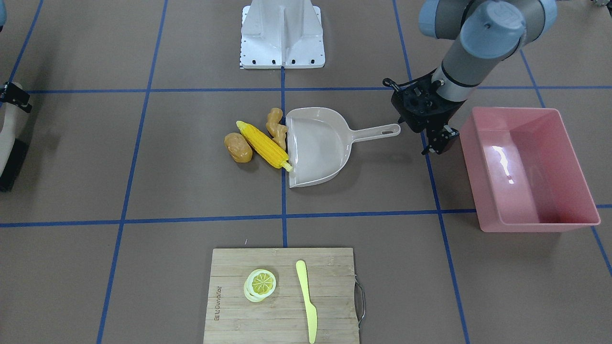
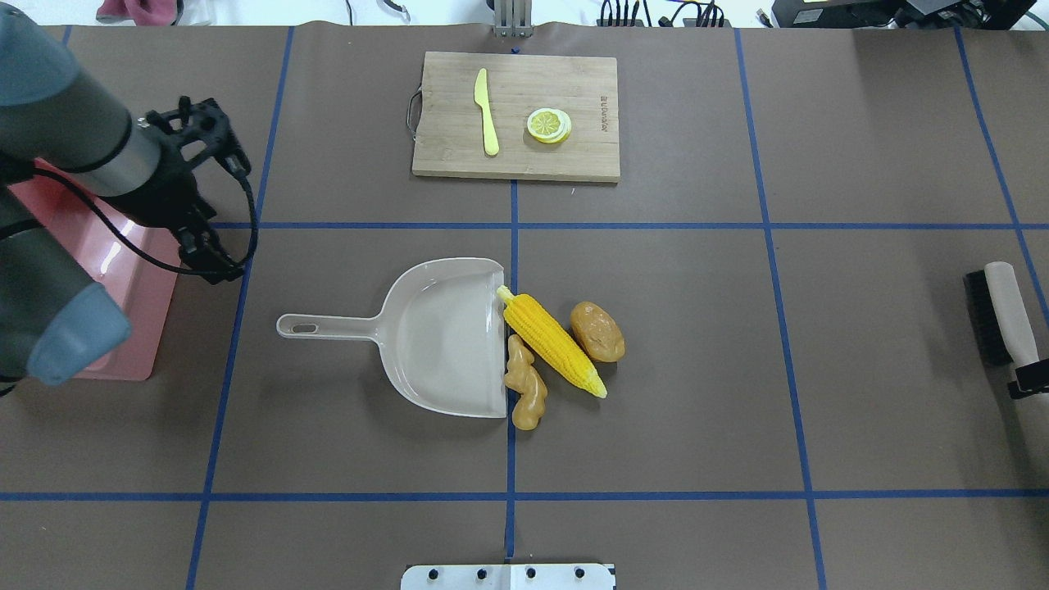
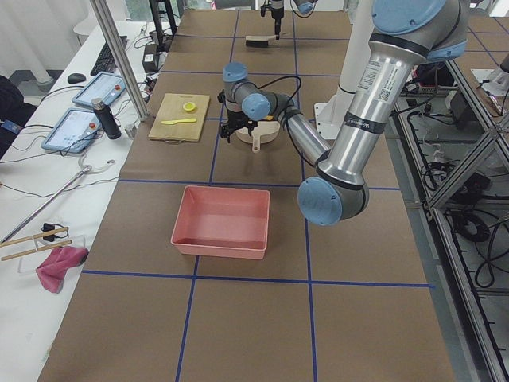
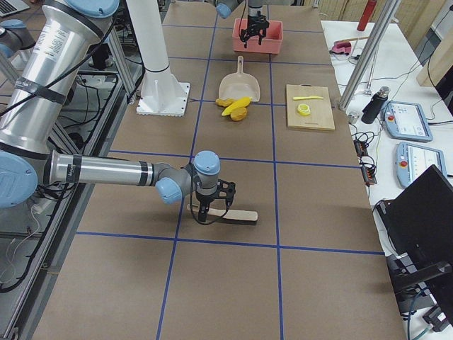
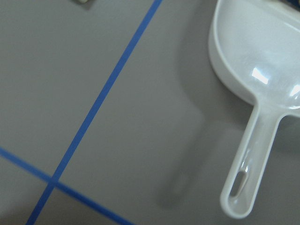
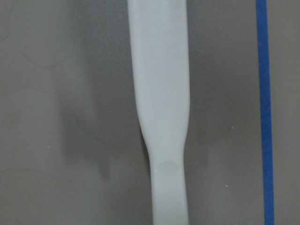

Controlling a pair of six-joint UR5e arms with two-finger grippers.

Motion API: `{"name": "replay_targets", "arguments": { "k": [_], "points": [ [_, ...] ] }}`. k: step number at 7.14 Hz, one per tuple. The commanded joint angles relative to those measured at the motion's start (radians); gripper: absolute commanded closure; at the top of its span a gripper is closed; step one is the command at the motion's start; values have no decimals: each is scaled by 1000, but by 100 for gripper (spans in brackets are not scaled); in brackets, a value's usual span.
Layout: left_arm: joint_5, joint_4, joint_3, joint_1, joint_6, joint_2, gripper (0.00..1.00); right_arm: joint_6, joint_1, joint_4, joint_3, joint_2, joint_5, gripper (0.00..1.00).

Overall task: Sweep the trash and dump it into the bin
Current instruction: 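Move the left gripper to the dustpan handle while the right gripper lifts the brush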

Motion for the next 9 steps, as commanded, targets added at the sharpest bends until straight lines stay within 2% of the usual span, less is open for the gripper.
{"name": "replay_targets", "arguments": {
  "k": [1,2,3,4,5,6,7,9],
  "points": [
    [4,-101,9,18,53,9,2,-4,-12,5,-2,-7,-8,2],
    [-6,-104,-1,19,123,5,2,-8,-12,11,-2,-7,-4,17],
    [-6,-113,2,21,170,6,2,-8,-20,12,-5,-10,-2,40],
    [-6,-118,-4,21,273,8,2,-10,-26,12,-7,-16,-1,58],
    [-6,-122,-6,21,402,44,2,-13,-26,12,-7,-17,1,81],
    [-8,-167,-12,21,485,46,2,-13,-28,12,-8,-17,1,91],
    [-6,-205,-20,21,492,43,2,-13,-28,12,-8,-17,3,100],
    [-9,-239,-8,27,480,29,2,-14,-28,9,15,-11,39,100]
  ]
}}
